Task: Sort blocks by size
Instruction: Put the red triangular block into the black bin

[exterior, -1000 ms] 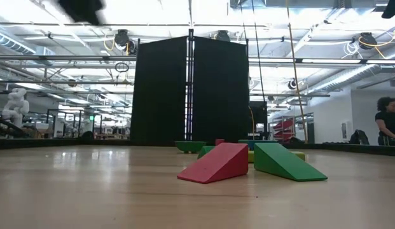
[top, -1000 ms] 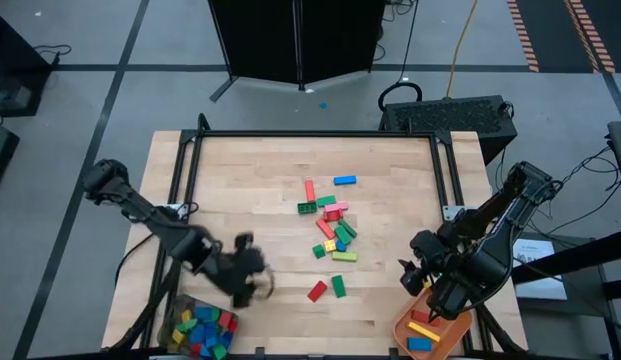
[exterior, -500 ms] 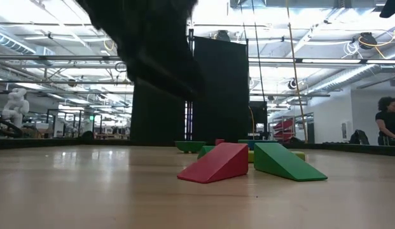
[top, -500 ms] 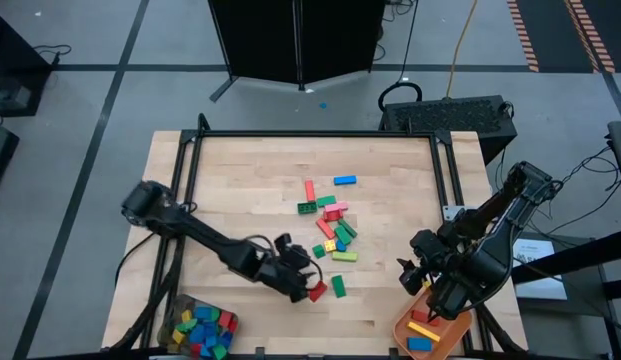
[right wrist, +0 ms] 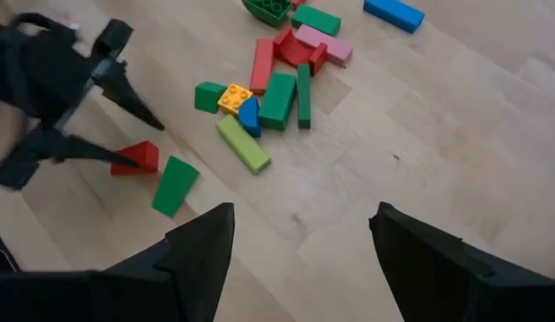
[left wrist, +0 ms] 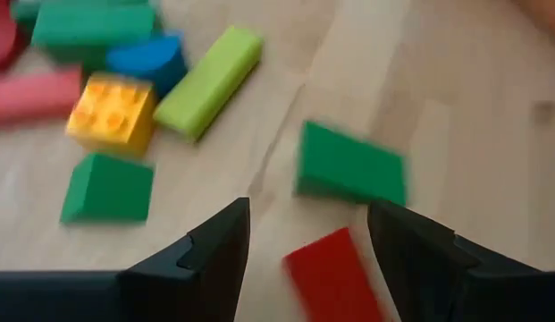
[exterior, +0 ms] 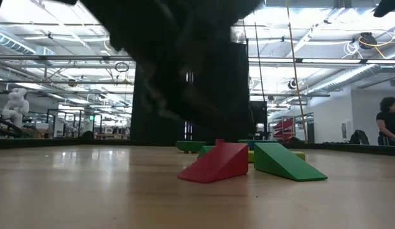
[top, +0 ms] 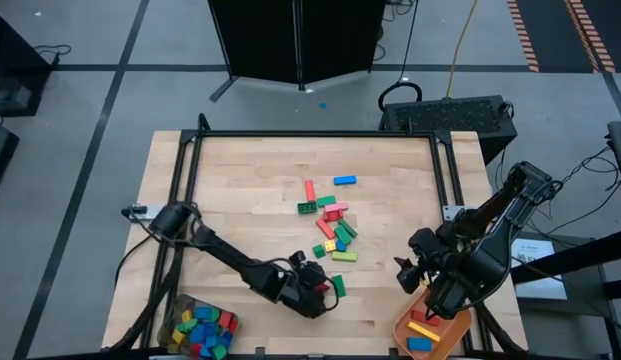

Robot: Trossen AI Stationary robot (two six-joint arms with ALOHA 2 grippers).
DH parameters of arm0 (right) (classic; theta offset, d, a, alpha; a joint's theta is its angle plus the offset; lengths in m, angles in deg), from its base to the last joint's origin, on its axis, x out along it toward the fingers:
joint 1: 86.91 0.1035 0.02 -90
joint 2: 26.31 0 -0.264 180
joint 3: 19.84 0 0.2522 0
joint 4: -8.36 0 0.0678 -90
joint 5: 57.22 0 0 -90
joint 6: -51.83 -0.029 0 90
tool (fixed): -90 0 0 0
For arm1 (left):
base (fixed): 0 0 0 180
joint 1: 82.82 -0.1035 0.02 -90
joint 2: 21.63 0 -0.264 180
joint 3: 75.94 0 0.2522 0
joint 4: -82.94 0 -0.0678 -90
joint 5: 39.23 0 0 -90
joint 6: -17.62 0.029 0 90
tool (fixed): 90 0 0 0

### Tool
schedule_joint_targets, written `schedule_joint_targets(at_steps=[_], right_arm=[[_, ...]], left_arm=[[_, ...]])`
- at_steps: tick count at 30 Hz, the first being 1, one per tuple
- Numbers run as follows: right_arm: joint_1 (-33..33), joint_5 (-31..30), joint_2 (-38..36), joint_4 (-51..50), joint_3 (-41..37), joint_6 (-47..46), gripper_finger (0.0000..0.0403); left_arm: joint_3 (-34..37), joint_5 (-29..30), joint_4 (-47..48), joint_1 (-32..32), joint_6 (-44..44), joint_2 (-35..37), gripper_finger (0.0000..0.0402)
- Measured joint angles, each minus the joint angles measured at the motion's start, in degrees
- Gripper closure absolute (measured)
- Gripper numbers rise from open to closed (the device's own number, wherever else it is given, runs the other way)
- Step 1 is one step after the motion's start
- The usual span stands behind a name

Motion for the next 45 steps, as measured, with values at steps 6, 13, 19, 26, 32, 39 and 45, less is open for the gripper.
schedule_joint_targets(at_steps=[6,13,19,26,32,39,45], right_arm=[[0.0,0.0,0.0,-0.04,0.0,3.28,0.0147],[0.04,0.02,0.0,-0.03,0.0,6.3,0.0147],[0.04,0.04,0.0,-0.02,0.0,7.08,0.0147],[0.04,0.05,0.02,0.02,0.0,8.99,0.0147],[0.07,0.02,0.02,-0.01,0.0,9.4,0.0147],[0.07,0.11,0.02,0.0,0.0,9.99,0.0147],[0.07,0.09,0.02,0.0,0.0,9.97,0.0147]], left_arm=[[0.15,-1.17,0.97,0.03,-5.9,-2.66,0.0174],[-0.23,-1.2,2.22,0.65,-7.87,-4.84,0.0174],[-0.17,-4.87,5.9,0.79,-5.04,-3.69,0.0174],[-0.91,-12.54,8.35,1.57,32.22,5.78,0.0174],[-0.81,-17.57,13.49,1.46,49.78,11.08,0.0174],[1.3,-30.43,15.42,1.2,60.09,9.64,0.0174],[6.7,-30.2,13.64,-1.38,60.97,9.7,0.0174]])
